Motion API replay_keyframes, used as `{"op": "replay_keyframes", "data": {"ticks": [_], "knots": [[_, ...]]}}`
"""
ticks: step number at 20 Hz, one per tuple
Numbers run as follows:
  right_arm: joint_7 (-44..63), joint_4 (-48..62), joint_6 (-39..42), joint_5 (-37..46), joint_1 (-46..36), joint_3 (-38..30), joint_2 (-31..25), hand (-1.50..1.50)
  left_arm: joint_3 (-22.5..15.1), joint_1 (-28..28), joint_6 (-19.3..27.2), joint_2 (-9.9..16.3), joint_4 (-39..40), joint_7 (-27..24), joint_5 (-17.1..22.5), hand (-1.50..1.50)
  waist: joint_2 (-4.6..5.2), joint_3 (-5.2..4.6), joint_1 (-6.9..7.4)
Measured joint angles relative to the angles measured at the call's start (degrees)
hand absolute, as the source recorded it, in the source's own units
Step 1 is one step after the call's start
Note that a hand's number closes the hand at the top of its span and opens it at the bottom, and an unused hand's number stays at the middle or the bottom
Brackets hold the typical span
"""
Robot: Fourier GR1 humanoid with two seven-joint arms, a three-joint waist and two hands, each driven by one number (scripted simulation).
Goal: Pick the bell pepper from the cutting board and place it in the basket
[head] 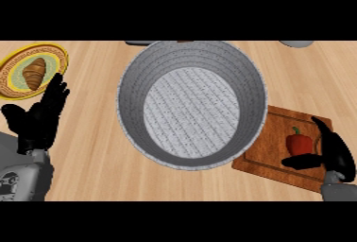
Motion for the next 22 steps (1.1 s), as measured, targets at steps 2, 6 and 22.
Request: {"op": "replay_keyframes", "data": {"ticks": [2,6,22], "knots": [[-1.94,1.01,1.83,-0.35,0.07,0.65,-0.57,1.5,-0.74,1.3,0.47,-0.81,-1.48,0.07,-0.53,0.0,-0.18,-0.28,0.01],[-5.3,2.34,2.94,0.07,0.59,1.69,-1.05,1.5,-0.95,0.63,0.69,-1.34,-0.38,-0.41,-0.93,0.0,-0.4,-0.66,-0.1],[-18.34,-3.2,8.65,5.25,2.05,16.3,4.21,1.5,-2.32,-0.94,-0.16,-2.23,0.15,0.03,-1.29,0.0,-1.08,-2.63,2.76]]}}
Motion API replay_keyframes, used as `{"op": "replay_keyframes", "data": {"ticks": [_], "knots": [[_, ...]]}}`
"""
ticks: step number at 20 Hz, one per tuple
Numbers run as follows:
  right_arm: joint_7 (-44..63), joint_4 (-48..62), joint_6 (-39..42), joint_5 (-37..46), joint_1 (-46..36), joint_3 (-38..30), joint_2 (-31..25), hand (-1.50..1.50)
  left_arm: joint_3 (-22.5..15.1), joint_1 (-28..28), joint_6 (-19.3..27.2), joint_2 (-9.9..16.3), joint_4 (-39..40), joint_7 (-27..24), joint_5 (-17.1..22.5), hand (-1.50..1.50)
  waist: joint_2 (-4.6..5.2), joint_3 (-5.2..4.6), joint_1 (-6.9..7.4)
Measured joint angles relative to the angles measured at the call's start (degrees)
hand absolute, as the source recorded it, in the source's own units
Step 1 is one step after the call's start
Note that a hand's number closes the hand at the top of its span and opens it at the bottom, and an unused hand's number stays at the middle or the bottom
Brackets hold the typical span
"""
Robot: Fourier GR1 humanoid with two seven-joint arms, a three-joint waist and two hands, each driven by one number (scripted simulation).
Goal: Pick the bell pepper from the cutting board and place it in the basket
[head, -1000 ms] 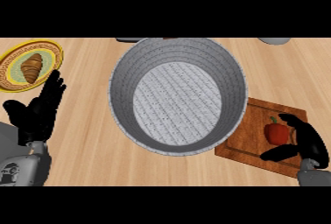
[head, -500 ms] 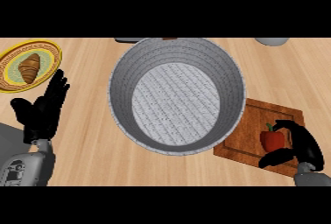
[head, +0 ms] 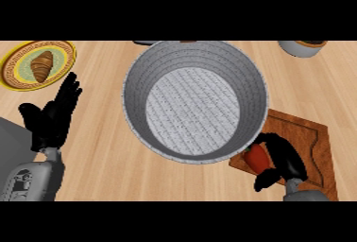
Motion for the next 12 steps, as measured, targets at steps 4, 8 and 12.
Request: {"op": "replay_keyframes", "data": {"ticks": [4,8,12], "knots": [[-5.03,-3.51,2.56,0.47,0.46,10.7,2.14,1.5,-0.74,-1.22,-0.47,-0.19,0.07,0.16,-0.06,0.0,0.09,0.4,1.41],[-9.7,-7.29,-0.05,-4.52,5.54,22.35,6.14,1.5,-0.61,-1.33,-0.2,-0.36,0.55,0.5,-0.06,0.0,0.48,1.89,0.66],[-12.21,-11.78,-7.33,-8.83,12.04,36.64,9.12,1.5,0.52,-0.85,0.34,0.35,0.46,0.99,0.0,0.0,0.71,2.74,-0.84]]}}
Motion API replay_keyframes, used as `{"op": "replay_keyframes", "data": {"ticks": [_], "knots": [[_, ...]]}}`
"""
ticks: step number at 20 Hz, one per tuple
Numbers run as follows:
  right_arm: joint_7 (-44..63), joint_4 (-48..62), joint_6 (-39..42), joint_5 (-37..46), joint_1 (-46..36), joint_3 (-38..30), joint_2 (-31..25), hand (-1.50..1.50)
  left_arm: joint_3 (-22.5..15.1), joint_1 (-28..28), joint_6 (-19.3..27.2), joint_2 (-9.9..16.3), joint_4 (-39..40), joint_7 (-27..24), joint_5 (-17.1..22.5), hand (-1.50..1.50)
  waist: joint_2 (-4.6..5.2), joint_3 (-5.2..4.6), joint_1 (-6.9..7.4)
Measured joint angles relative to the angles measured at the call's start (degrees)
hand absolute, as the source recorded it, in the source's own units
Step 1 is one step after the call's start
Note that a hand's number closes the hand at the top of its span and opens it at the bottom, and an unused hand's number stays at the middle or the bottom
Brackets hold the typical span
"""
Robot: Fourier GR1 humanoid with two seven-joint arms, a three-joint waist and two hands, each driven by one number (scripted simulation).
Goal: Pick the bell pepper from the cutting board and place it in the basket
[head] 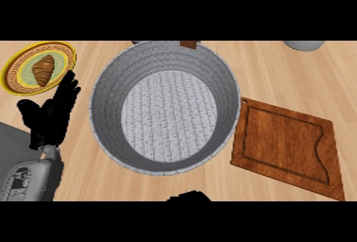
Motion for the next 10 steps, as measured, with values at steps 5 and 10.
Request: {"op": "replay_keyframes", "data": {"ticks": [5,10], "knots": [[7.15,-8.29,-11.43,3.78,4.3,17.24,1.28,1.5,0.83,1.49,0.37,0.39,-0.6,-0.31,0.0,0.0,0.15,0.19,-1.41],[17.51,-9.74,-16.61,7.02,0.55,20.25,-0.56,1.5,0.92,2.0,0.58,0.44,-2.13,0.93,0.06,0.0,0.26,0.2,-1.86]]}}
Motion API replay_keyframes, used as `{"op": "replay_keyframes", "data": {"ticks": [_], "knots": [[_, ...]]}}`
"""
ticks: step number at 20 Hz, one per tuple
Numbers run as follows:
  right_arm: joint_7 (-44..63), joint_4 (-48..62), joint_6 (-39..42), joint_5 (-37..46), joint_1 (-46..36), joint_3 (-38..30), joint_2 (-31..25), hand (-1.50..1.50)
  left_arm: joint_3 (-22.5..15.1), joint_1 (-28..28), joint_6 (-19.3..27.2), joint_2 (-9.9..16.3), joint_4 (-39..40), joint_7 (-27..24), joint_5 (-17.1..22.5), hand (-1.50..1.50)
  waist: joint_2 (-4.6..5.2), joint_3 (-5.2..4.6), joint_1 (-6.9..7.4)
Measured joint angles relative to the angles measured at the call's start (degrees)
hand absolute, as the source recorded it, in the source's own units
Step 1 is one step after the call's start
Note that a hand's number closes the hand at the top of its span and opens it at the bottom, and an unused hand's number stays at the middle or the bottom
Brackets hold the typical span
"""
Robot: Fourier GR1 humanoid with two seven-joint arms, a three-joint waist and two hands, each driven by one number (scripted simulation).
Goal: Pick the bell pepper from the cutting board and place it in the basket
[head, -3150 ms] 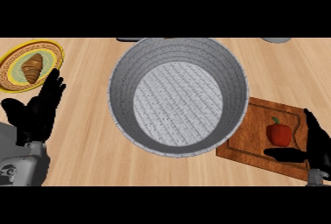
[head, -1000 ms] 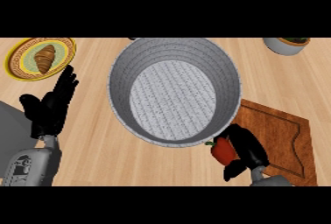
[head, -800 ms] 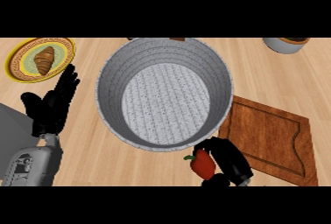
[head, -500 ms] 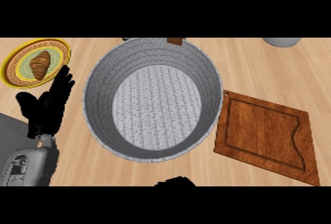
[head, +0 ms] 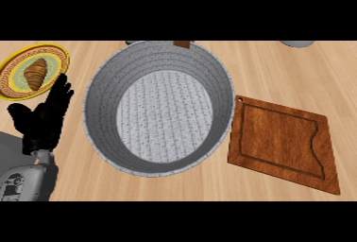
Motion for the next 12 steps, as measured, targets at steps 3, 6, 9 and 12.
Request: {"op": "replay_keyframes", "data": {"ticks": [3,6,9,12], "knots": [[3.53,0.03,-3.55,0.13,-2.43,1.2,-1.17,1.5,0.5,0.07,-0.34,0.51,0.05,-0.05,0.29,0.0,0.07,-0.01,-0.02],[5.69,0.09,-7.86,-0.52,-4.21,2.21,-1.99,1.5,0.15,0.29,-0.23,0.02,0.24,-0.72,0.09,0.0,0.2,-0.01,0.06],[8.37,0.14,-11.26,0.72,-6.17,2.97,-2.84,1.5,-0.08,0.7,-0.05,-0.3,0.29,-1.03,-0.16,0.0,0.22,-0.04,0.16],[11.46,0.25,-13.5,3.0,-8.42,3.69,-3.78,1.5,-0.05,0.8,-0.31,-0.23,0.54,-1.5,-0.09,0.0,0.26,-0.07,0.26]]}}
